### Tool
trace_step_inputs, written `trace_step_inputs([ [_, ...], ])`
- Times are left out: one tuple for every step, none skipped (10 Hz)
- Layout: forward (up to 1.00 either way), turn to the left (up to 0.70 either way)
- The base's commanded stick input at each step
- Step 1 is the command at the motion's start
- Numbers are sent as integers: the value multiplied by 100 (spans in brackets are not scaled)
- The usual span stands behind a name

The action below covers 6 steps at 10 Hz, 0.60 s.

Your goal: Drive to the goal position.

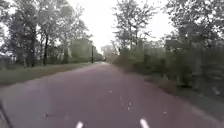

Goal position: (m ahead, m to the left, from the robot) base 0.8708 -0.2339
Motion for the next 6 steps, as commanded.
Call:
trace_step_inputs([
  [70,0],
  [70,0],
  [70,0],
  [70,0],
  [70,0],
  [70,0],
])
